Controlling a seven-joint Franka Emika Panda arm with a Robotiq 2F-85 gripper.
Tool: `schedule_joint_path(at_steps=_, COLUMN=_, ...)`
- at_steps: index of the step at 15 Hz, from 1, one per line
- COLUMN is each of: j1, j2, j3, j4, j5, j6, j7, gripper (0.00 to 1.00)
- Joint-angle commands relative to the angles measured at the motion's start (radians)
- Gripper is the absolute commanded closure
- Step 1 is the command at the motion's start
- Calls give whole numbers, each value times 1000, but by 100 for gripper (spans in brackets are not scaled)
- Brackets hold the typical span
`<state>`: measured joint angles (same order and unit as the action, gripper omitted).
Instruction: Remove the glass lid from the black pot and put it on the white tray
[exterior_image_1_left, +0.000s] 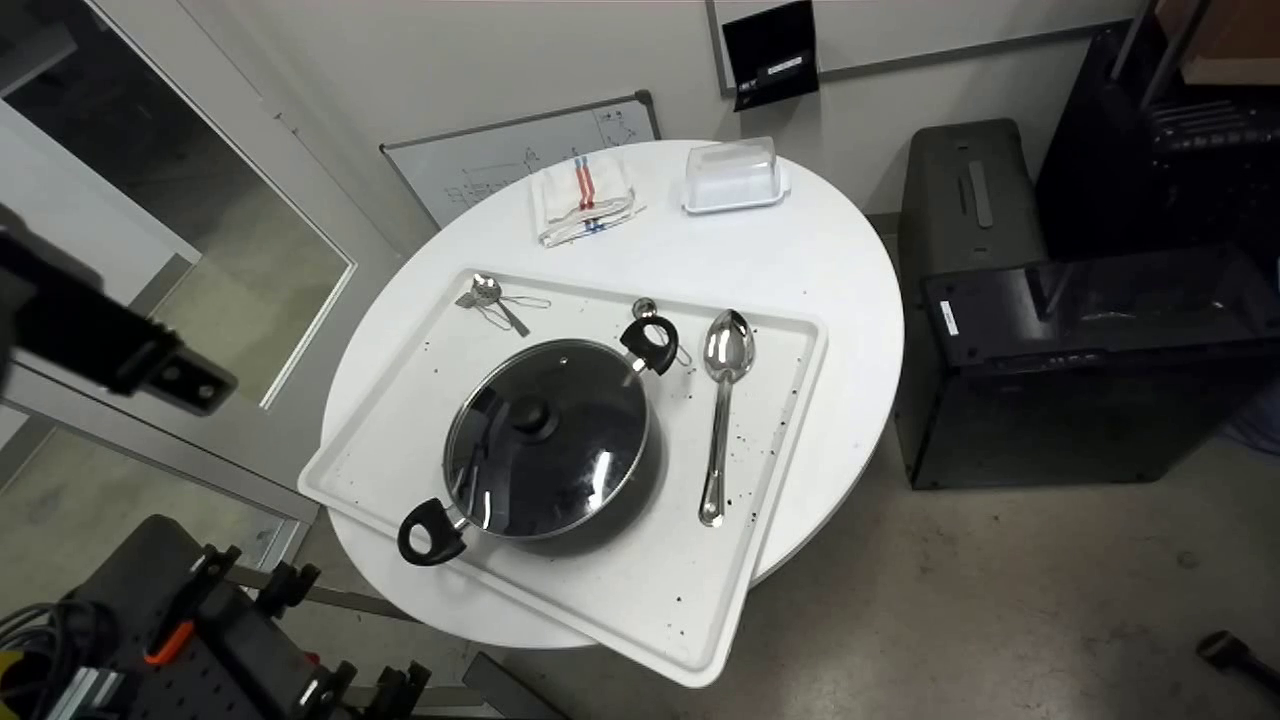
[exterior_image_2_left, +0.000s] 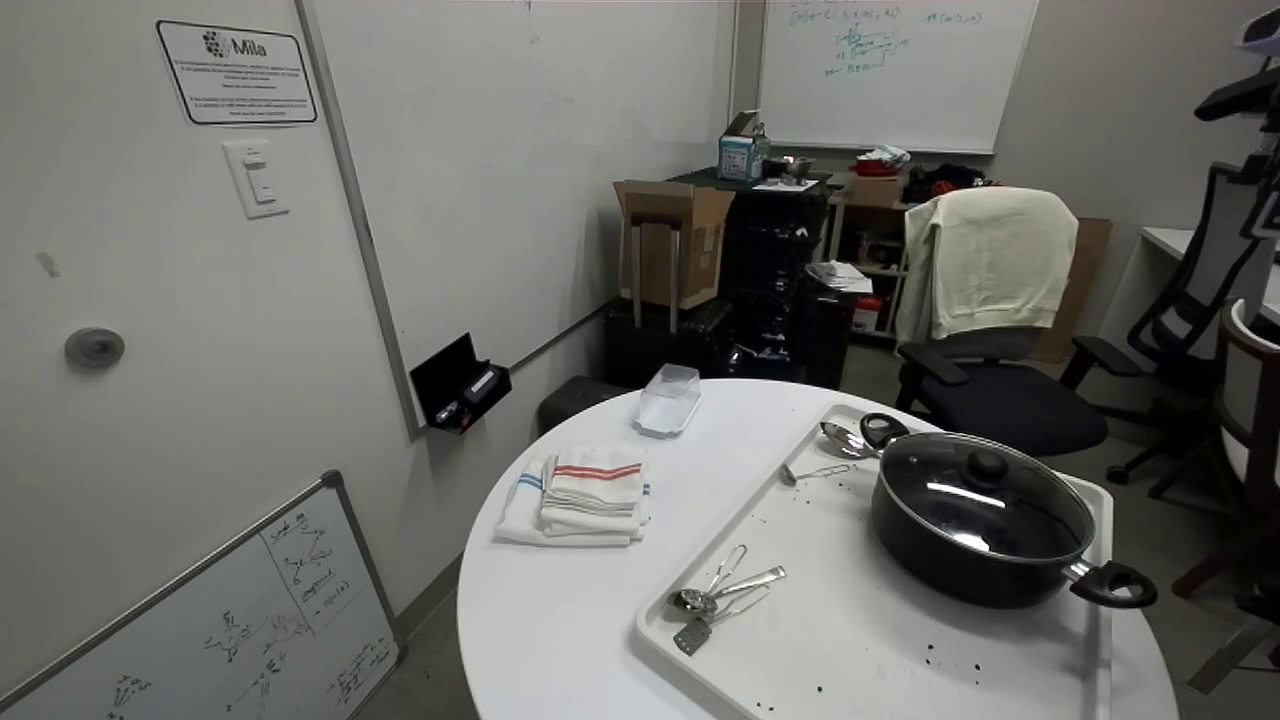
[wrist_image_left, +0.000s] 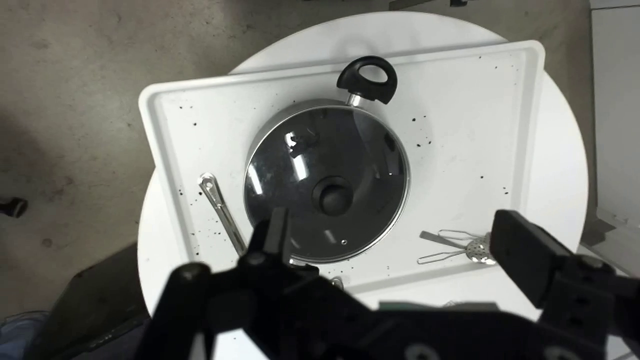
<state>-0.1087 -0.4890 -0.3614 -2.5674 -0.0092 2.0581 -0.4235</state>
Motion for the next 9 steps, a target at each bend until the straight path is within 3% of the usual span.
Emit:
schedule_joint_path(at_steps=1, j1=-21, j2=98, j3=52, j4=-7, j5=-13, j6=128, j7=54, gripper=0)
schedule_joint_path(at_steps=9, j1=-16, j2=314, j3=137, j4=-52, j5=-35, j6=433, j7=142, gripper=0)
